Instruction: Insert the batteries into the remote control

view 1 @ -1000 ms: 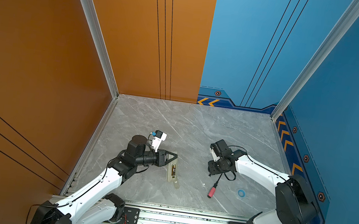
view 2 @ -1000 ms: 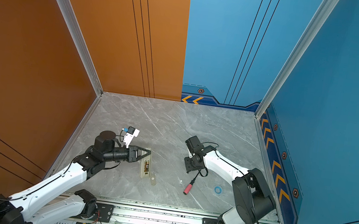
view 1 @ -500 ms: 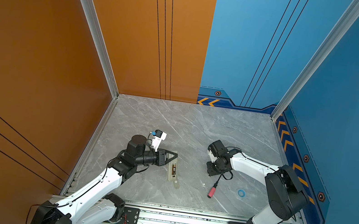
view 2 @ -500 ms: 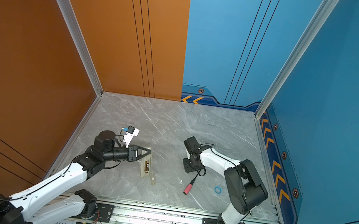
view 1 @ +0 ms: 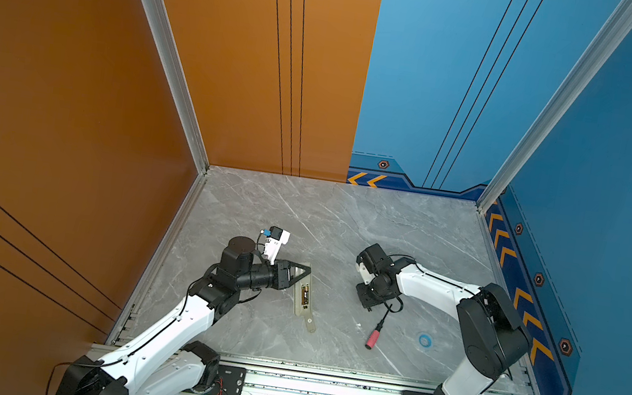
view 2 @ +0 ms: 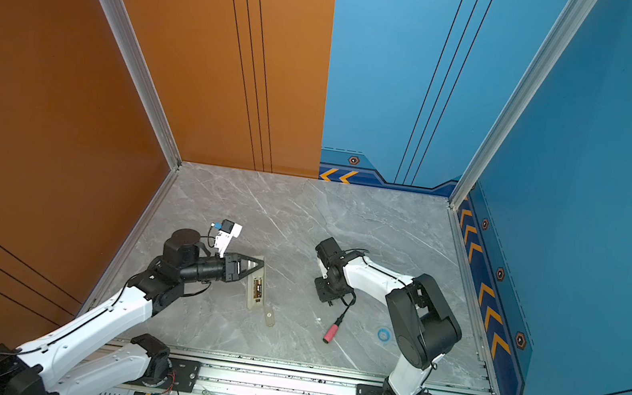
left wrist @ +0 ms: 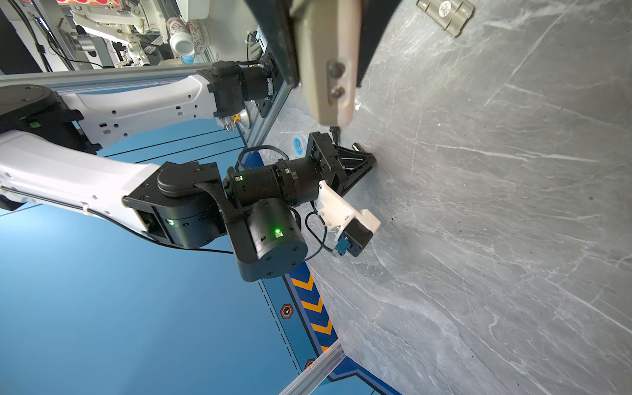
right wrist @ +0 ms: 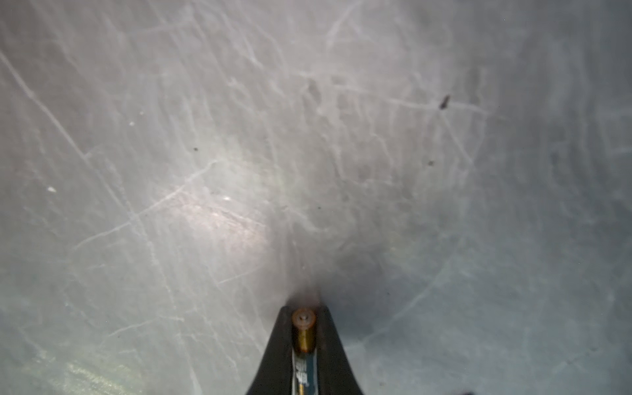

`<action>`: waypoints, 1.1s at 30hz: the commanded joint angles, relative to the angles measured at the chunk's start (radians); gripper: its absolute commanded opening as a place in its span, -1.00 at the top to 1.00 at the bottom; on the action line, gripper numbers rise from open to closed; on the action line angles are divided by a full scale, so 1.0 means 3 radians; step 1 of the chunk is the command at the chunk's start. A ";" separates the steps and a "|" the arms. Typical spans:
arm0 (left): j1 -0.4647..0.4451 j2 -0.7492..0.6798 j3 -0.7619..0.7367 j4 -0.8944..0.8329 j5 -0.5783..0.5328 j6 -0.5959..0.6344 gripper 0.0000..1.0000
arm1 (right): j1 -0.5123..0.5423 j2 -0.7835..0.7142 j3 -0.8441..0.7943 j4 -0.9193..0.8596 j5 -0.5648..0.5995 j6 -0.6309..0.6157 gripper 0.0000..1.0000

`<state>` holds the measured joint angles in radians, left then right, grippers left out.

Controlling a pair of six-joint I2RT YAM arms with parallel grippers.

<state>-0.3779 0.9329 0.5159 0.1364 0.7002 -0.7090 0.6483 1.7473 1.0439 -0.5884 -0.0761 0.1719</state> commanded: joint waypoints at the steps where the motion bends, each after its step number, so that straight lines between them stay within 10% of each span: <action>1: 0.0037 -0.0042 -0.0048 0.0110 0.0074 -0.0049 1.00 | 0.0140 0.0113 0.0135 -0.0319 0.0032 -0.0244 0.82; 33: 0.0130 -0.0162 -0.0057 0.0019 0.0054 -0.0053 1.00 | 0.0751 0.0221 0.0416 -0.0544 0.0069 -0.0743 0.52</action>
<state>-0.3462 0.9009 0.5056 0.1390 0.7017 -0.7273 0.8661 1.8126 1.1442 -0.7147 -0.0750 -0.0559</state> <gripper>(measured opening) 0.231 0.232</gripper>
